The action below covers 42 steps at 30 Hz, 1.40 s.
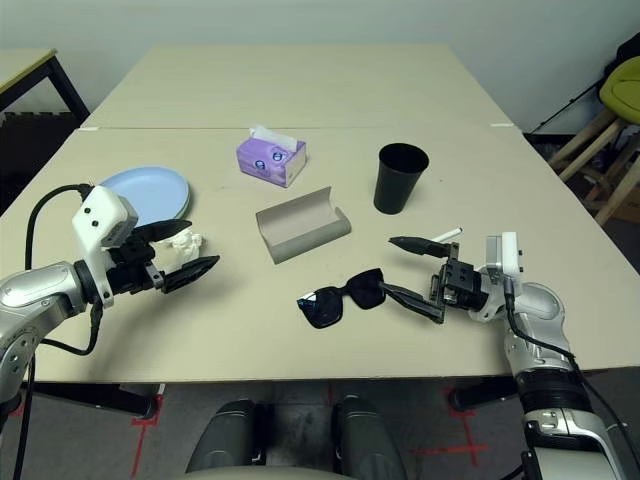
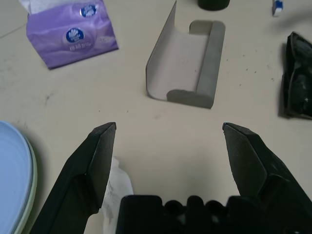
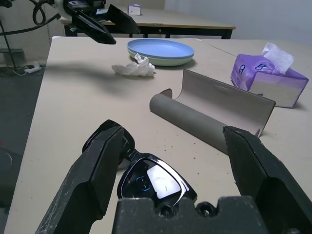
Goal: Organize and tidy the items on the table.
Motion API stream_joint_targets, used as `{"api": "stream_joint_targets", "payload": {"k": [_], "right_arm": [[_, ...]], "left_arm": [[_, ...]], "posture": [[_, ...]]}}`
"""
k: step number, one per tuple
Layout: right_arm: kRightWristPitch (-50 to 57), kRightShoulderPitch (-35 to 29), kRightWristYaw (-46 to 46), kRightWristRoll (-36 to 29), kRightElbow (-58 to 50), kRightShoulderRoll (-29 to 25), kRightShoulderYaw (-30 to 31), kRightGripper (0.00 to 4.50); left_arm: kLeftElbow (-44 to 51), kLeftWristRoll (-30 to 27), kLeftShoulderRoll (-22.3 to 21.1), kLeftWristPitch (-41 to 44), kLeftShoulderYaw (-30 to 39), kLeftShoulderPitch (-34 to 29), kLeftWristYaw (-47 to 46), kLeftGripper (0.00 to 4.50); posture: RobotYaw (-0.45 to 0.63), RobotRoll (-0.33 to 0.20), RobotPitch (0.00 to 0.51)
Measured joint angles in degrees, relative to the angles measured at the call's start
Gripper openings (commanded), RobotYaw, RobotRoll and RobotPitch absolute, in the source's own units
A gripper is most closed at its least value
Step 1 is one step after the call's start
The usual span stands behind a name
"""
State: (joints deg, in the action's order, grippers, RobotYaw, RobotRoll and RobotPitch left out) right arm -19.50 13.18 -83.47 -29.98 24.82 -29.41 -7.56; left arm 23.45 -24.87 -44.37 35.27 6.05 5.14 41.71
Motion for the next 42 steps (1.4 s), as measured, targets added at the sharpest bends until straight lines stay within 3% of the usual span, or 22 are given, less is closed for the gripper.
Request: {"api": "stream_joint_targets", "payload": {"k": [17, 20, 30, 36, 42], "right_arm": [[-0.1, -0.9, 0.2, 0.6, -0.3, 0.0, 0.0, 4.5], [-0.3, -0.9, 0.2, 0.7, -0.3, 0.0, 0.0, 4.5], [-2.1, -0.6, 0.2, 1.5, 0.1, 0.0, 0.0, 4.5], [-2.7, -0.5, 0.2, 1.9, 0.5, 0.0, 0.0, 4.5], [-3.1, -0.2, 0.1, 2.1, 1.4, -0.2, 0.0, 4.5]], "left_arm": [[-13.9, 15.1, 1.4, 4.4, -6.2, 5.0, -10.1, 4.46], [-14.4, 15.1, 1.5, 7.1, -6.4, 6.2, -10.1, 3.87], [-12.1, 13.0, 1.2, 11.7, -6.5, 6.7, -6.0, 0.02], [-9.6, 7.2, 2.5, 13.4, -1.3, 7.7, -4.2, 0.02], [-9.4, 0.8, 3.1, 15.6, 6.6, 14.3, -4.3, 0.02]], "posture": [[0.1, 0.0, 0.073], [0.1, 0.0, 0.073], [0.11, 0.0, 0.075], [0.11, 0.0, 0.078], [0.11, 0.0, 0.077]]}}
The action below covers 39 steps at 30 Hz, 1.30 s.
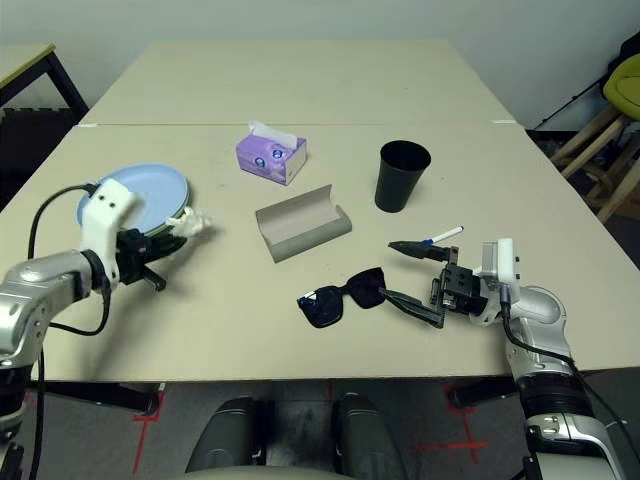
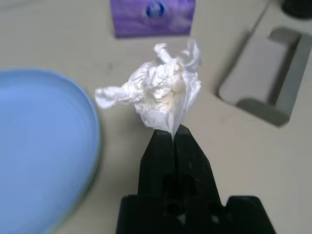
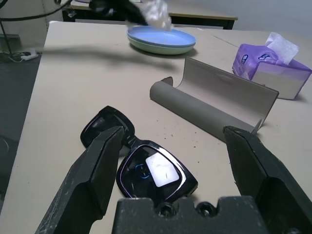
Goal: Organize and tidy the items on the table.
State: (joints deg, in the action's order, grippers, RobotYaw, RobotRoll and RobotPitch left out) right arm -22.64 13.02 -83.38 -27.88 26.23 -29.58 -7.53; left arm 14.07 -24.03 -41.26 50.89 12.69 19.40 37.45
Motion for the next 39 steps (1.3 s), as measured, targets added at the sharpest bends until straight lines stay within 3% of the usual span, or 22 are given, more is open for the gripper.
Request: {"api": "stream_joint_targets", "payload": {"k": [5, 16, 28, 39], "right_arm": [[-0.1, 0.7, -0.1, 0.4, 0.8, 0.0, 0.0, 4.5], [-0.1, 1.1, -0.1, 0.4, 0.9, 0.0, 0.0, 4.5], [-0.1, 0.2, 0.2, 0.4, 0.7, -0.2, 0.0, 4.5], [-0.1, 0.5, 0.2, 0.4, 0.6, -0.1, 0.0, 4.5]], "left_arm": [[-9.3, 4.2, -0.3, -3.0, 0.8, 5.0, -6.5, 0.02], [-18.5, 14.7, 0.0, -8.7, -4.4, 5.6, -13.4, 0.02], [-21.4, 14.5, 2.0, -12.0, -3.1, 7.0, -13.5, 4.47], [-20.3, 6.9, 2.2, -13.6, 5.5, 6.8, -9.0, 4.47]], "posture": [[0.11, 0.0, 0.075], [0.09, 0.0, 0.08], [0.09, 0.0, 0.071], [0.1, 0.0, 0.058]]}}
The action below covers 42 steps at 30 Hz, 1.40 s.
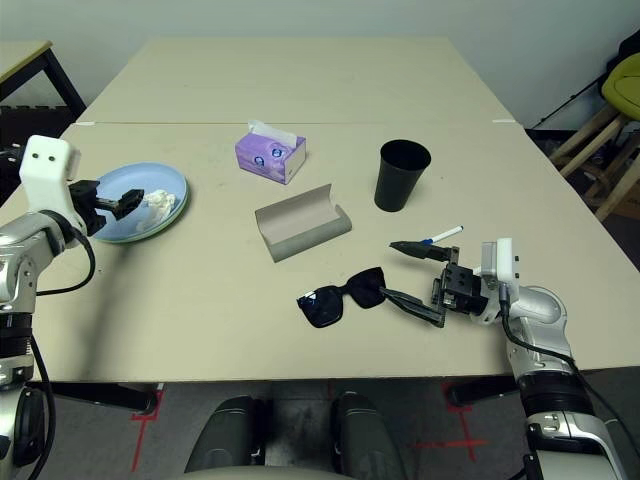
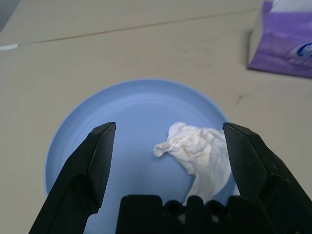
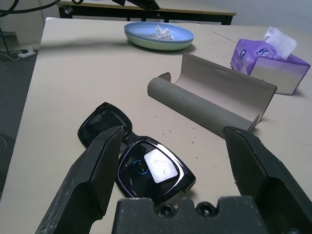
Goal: Organize and tidy the items on the table.
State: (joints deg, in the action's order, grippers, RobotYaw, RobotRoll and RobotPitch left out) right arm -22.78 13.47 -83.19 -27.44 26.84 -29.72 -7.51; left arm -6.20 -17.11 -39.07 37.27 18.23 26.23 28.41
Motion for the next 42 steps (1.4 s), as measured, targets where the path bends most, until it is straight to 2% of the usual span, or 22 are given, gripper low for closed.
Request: {"api": "stream_joint_targets", "payload": {"k": [7, 15, 23, 35, 42], "right_arm": [[-0.2, 1.3, -0.1, 0.4, 0.3, 0.0, 0.0, 4.5], [-0.6, 2.0, -0.3, 0.6, 0.8, 0.0, 0.1, 4.5], [-1.2, 3.1, -0.6, 0.7, 2.5, 0.0, 0.0, 4.5], [-1.9, 3.5, -1.0, 1.1, 3.0, -0.1, 0.0, 4.5], [-2.1, 3.5, -1.0, 1.1, 3.2, -0.2, 0.0, 4.5]], "left_arm": [[10.8, -8.5, -0.2, 0.0, 1.9, -6.8, 9.1, 4.47], [16.3, -14.2, -0.2, -3.8, 5.7, -12.5, 14.4, 4.47], [17.4, -14.5, -0.4, -9.3, 5.4, -18.3, 19.3, 4.47], [18.9, -14.7, -2.9, -15.4, 3.0, -20.1, 27.6, 4.47], [19.3, -15.5, -1.8, -18.9, 1.2, -22.0, 31.6, 4.47]], "posture": [[0.11, 0.0, 0.051], [0.11, 0.0, 0.045], [0.11, 0.0, 0.044], [0.11, 0.0, 0.048], [0.1, 0.0, 0.053]]}}
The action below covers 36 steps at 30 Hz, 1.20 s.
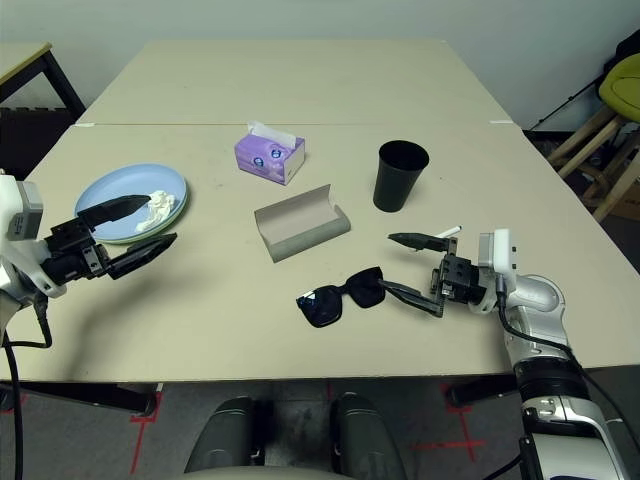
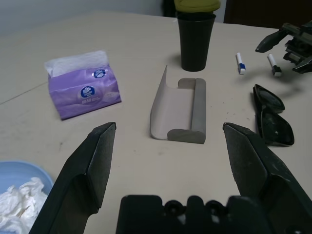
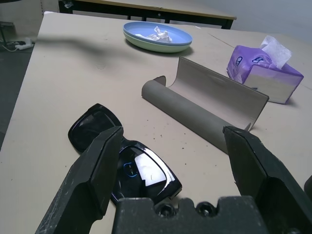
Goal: Organize and tidy the items on the table.
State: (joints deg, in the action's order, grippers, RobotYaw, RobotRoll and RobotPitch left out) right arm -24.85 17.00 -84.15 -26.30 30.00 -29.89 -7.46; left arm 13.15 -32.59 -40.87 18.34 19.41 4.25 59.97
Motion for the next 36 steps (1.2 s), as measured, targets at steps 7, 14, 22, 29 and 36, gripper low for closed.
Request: {"api": "stream_joint_targets", "payload": {"k": [7, 14, 22, 29, 36], "right_arm": [[0.0, -0.2, 0.0, 0.0, 0.0, -0.5, 0.0, 4.5], [-0.3, -0.1, -0.1, 0.0, 0.0, -0.8, 0.0, 4.5], [-0.5, -0.4, 1.0, 0.2, 0.0, -1.3, -0.1, 4.5], [0.6, 0.3, 3.7, 2.0, 0.0, -3.2, -0.1, 4.5], [11.6, 4.3, 10.1, 7.9, -0.7, -9.4, 1.3, 4.5]], "left_arm": [[2.1, 0.0, 0.4, -3.9, -2.7, -3.3, 4.0, 4.47], [2.0, 0.7, -1.5, -6.2, -6.1, -3.2, 7.2, 4.47], [1.8, 0.9, -2.8, -7.9, -7.1, -5.2, 10.7, 4.47], [1.8, -2.1, -1.5, -8.6, -6.9, -4.8, 11.5, 4.47], [1.9, -2.7, -0.7, -9.7, -6.9, -5.1, 11.7, 4.47]], "posture": [[0.1, 0.0, 0.058], [0.08, 0.0, 0.06], [0.07, 0.0, 0.065], [0.07, 0.0, 0.063], [0.07, 0.0, 0.061]]}}
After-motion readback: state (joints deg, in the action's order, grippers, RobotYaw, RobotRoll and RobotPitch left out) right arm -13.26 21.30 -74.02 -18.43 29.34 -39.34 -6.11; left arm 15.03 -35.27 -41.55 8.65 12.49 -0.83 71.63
